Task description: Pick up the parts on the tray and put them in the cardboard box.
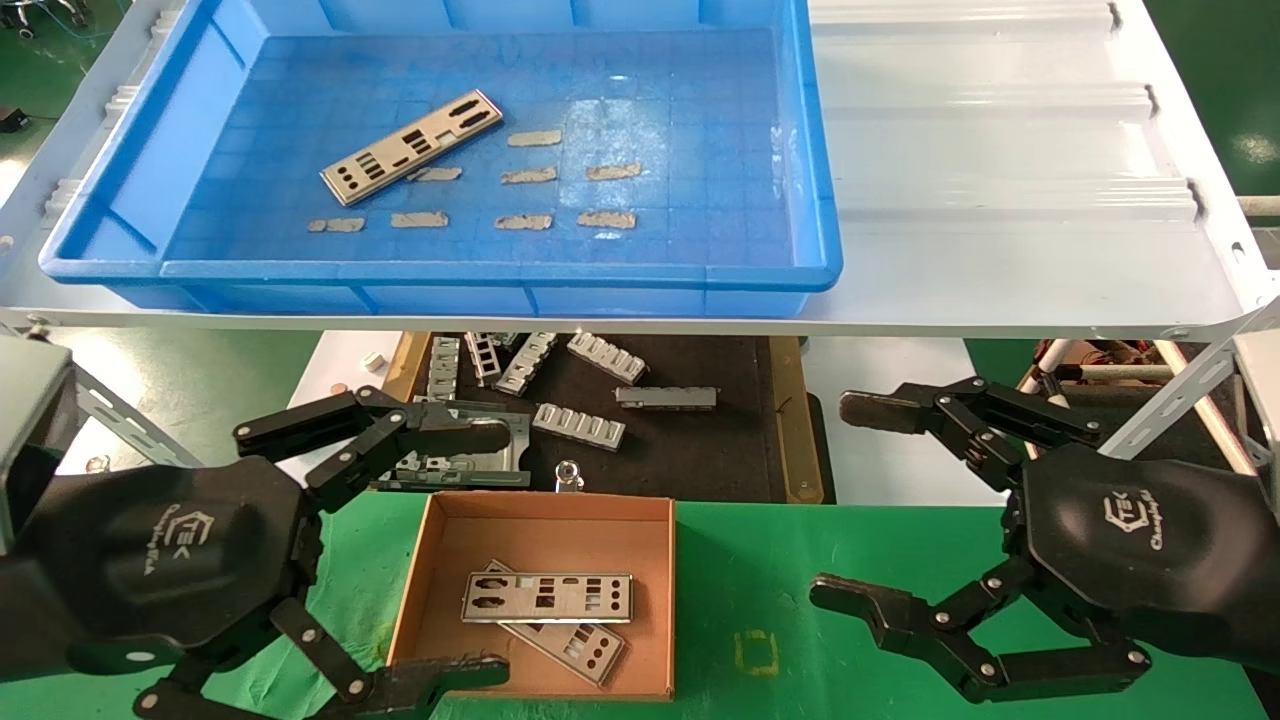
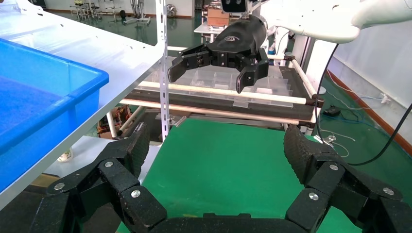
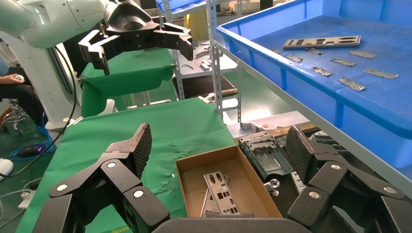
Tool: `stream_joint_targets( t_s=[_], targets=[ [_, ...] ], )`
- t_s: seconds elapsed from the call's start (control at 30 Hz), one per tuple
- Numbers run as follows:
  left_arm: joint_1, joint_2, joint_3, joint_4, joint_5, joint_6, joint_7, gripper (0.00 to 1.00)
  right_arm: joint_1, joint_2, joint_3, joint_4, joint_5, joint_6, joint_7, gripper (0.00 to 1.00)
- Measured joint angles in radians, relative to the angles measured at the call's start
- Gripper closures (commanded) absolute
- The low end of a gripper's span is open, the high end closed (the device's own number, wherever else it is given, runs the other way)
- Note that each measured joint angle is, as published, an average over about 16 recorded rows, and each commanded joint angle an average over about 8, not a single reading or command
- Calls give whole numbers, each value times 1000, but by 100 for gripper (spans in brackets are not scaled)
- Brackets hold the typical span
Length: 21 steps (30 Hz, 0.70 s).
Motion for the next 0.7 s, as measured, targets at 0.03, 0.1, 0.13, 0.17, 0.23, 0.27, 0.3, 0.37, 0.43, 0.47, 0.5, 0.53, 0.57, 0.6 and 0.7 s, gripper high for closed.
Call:
stream_joint_targets(
  t_s=[0.03,0.1,0.13,0.17,0.23,0.27,0.3,0.37,0.43,0.47,0.5,0.53,0.57,0.6,0.7],
  targets=[
    [0,0,-1,0,-1,0,0,0,0,0,0,0,0,0,0,0],
    [1,-1,-1,-1,-1,1,0,0,0,0,0,0,0,0,0,0],
    [0,0,0,0,-1,0,0,0,0,0,0,0,0,0,0,0],
    [0,0,0,1,0,0,0,0,0,0,0,0,0,0,0,0],
    [-1,1,2,2,1,-1,1,0,0,0,0,0,0,0,0,0],
    [-1,1,3,3,2,-1,2,0,0,0,0,0,0,0,0,0],
    [-2,2,4,3,3,-2,2,0,0,0,0,0,0,0,0,0],
    [-3,3,5,5,4,-3,3,0,0,0,0,0,0,0,0,0],
    [-3,3,7,6,6,-3,3,0,0,0,0,0,0,0,0,0],
    [-4,3,7,6,6,-4,3,0,0,0,0,0,0,0,0,0],
    [-4,4,8,6,6,-4,4,0,0,0,0,0,0,0,0,0],
    [-4,4,8,7,7,-4,4,0,0,0,0,0,0,0,0,0],
    [-4,4,9,7,7,-4,4,0,0,0,0,0,0,0,0,0],
    [-5,4,9,7,8,-5,4,0,0,0,0,0,0,0,0,0],
    [-5,5,10,8,9,-5,4,0,0,0,0,0,0,0,0,0]
  ],
)
